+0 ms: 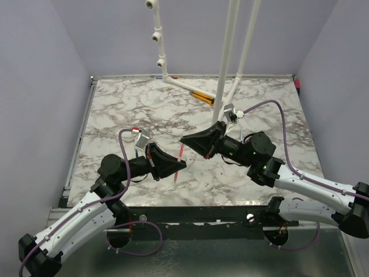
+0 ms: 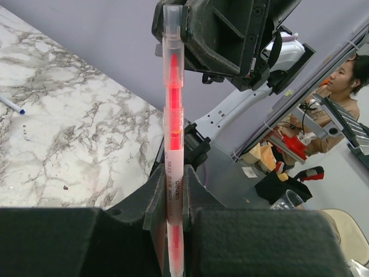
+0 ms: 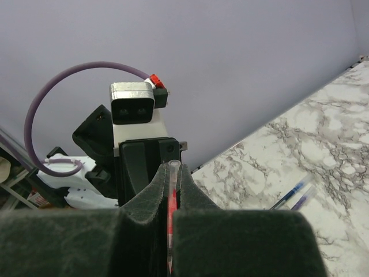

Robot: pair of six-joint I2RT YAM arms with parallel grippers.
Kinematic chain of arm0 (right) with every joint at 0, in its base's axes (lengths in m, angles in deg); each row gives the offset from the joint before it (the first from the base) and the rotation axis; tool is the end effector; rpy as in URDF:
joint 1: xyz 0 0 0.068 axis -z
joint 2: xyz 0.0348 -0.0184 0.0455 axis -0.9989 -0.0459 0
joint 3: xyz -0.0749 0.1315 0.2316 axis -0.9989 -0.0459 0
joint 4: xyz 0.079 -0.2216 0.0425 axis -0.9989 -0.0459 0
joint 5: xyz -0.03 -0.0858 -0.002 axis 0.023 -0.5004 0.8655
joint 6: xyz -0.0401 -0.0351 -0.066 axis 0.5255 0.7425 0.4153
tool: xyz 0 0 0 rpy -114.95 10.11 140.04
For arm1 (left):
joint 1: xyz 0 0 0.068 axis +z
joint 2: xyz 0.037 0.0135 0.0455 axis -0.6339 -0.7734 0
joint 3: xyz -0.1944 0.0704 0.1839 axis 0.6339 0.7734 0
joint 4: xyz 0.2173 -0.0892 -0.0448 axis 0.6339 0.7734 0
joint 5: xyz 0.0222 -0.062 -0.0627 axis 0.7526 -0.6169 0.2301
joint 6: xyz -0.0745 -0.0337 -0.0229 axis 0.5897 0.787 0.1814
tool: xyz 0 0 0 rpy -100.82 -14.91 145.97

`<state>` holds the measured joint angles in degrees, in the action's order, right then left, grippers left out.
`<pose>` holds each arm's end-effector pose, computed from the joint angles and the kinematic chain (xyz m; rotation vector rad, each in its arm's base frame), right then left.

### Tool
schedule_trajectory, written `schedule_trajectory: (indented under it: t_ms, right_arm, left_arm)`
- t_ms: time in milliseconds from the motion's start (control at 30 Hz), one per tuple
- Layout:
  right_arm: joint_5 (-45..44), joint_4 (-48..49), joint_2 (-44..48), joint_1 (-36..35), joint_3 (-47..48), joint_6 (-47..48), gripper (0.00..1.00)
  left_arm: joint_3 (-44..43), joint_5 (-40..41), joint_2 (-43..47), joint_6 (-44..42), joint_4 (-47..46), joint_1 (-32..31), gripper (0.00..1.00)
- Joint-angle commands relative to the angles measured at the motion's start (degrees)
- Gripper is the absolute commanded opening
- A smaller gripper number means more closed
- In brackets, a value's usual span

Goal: Insert the pens into the pen caps

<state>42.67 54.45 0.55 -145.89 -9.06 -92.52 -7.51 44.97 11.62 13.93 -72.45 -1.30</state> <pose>0.1230 0.2223 0.3930 -0.4744 1.3616 1.4213 0.0865 -0.1296 0.3205 0.5535 1.4522 -1.5786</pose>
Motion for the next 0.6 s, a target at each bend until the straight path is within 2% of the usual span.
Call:
schedule_trajectory:
  t_ms: [0,567]
  right_arm:
    - [1.8,2.25,0.53,-0.54,-1.93,-1.37,0.0]
    - [1.91,1.03,1.59,-1.42,-3.78,-2.84,0.01]
  left_arm:
    - [0.46,0.0,0.71,-0.33,-1.95,-0.14,0.0]
    - [-1.26,1.34,-0.42,-2.43,-1.95,-0.14,0.0]
